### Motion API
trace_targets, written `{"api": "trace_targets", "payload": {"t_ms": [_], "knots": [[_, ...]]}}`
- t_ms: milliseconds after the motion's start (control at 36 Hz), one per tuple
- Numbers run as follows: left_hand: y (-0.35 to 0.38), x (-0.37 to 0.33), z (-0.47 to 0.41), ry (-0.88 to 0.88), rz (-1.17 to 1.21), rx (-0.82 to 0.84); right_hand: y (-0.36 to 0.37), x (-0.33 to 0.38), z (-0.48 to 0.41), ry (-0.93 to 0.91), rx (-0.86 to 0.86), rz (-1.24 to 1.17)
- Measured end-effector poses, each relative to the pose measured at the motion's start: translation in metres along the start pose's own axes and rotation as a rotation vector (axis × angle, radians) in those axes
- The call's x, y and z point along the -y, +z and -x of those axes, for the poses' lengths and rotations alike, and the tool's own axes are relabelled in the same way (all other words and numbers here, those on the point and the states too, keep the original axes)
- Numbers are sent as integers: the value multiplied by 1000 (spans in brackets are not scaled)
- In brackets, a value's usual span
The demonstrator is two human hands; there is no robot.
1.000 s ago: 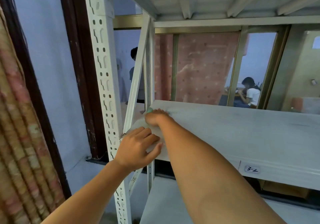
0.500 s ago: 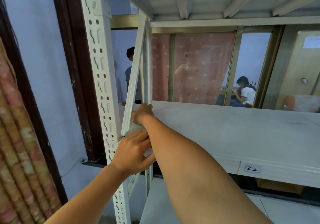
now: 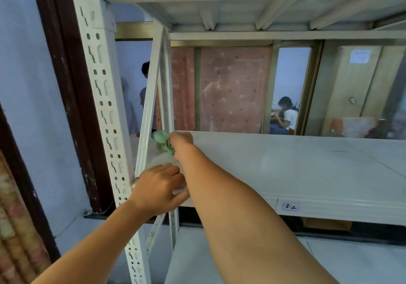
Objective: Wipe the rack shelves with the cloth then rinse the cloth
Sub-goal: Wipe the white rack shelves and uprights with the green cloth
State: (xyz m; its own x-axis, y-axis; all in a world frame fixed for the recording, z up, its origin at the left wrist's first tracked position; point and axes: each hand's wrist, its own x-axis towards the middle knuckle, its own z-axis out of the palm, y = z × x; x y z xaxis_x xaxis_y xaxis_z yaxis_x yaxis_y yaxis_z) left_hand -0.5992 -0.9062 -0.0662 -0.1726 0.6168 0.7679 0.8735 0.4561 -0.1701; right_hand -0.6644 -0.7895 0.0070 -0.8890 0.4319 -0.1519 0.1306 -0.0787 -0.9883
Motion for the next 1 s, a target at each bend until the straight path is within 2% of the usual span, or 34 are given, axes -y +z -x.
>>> {"api": "trace_targets", "payload": {"t_ms": [139,306,500,667,778,917,1000], "knots": [[11,-26,-33,59,-106,72,-55,7,3,-83,-92,44],[34,-120,-100,163,-35,101,-161,15,18,-159,-201,143],[87,-260,-184,241,99,126,-361,18,62,-230,-361,327],[127,-424,-258,328,182,120,-576,4,103,-194,-621,337],[158,-526,-304,367,236,118,-692,7,157,-209,-631,364],[189,-628,-351,209,361,184,-806,1,203,-232,-745,213],[204,-674,-372,188,373,229,-853,-2,218,-213,-766,181]]}}
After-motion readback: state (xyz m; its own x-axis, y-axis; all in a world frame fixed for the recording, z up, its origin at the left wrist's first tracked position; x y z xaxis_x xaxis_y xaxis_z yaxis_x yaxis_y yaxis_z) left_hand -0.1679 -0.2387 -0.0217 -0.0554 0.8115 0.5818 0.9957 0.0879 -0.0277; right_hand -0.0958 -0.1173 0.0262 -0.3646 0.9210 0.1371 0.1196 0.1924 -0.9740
